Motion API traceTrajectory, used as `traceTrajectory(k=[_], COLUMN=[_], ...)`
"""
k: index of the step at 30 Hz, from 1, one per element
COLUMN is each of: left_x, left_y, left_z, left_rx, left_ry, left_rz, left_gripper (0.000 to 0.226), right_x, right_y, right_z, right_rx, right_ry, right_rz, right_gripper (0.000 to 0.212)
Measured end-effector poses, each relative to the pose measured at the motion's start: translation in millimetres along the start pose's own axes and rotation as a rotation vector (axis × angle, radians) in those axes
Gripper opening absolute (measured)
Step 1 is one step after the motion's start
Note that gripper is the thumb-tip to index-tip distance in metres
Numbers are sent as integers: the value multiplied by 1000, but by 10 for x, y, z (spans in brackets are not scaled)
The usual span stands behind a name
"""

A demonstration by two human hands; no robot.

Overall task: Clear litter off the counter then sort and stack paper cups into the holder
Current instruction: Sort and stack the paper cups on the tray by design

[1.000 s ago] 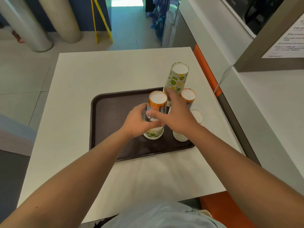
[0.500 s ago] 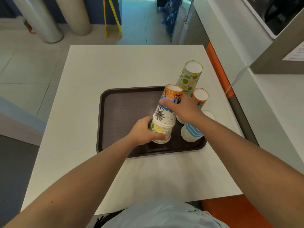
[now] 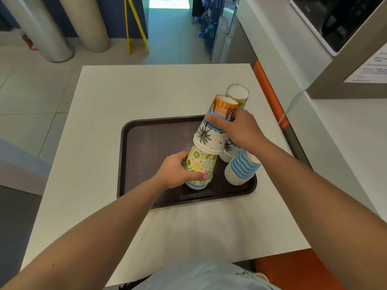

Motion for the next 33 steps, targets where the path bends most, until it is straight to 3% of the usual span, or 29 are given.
traceTrajectory(k=[3,8,12,17,21,24,27,30,33], left_x=[16,6,2,35,60,72,93,148,234], left_y=[-26,2,56,71,82,100,137,189,243], left_z=[2,15,50,78,70,73,83,110,144], left_rx=[0,18,64,89,103,114,131,157,181], left_ry=[-7,-8,-9,-6,-7,-17,-28,-52,-97], left_rz=[7,16,29,72,105,114,132,165,156], left_gripper=[70,78,76,72,65,65,67,66,66], right_x=[-3,-34,-80,20,385,699,748,510,125], right_y=[32,307,699,1034,823,575,479,478,447], right_z=[-4,31,60,171,154,111,124,193,306], right_rx=[2,113,242,434,326,182,158,233,326], right_ry=[0,-17,-7,-6,-99,-211,-242,-152,59], right_rz=[14,-43,-81,-9,45,99,141,177,201], right_gripper=[19,25,19,55,63,83,88,102,78])
Point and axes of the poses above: each hand's wrist, its own z-axis away from the middle knuckle, its own y-axis out of the back of the hand, x = y × z, the point moved 9 cm from there along -z, towards the middle knuckle, and after that the axes turned 4 degrees about -x, right-handed, at the moved point
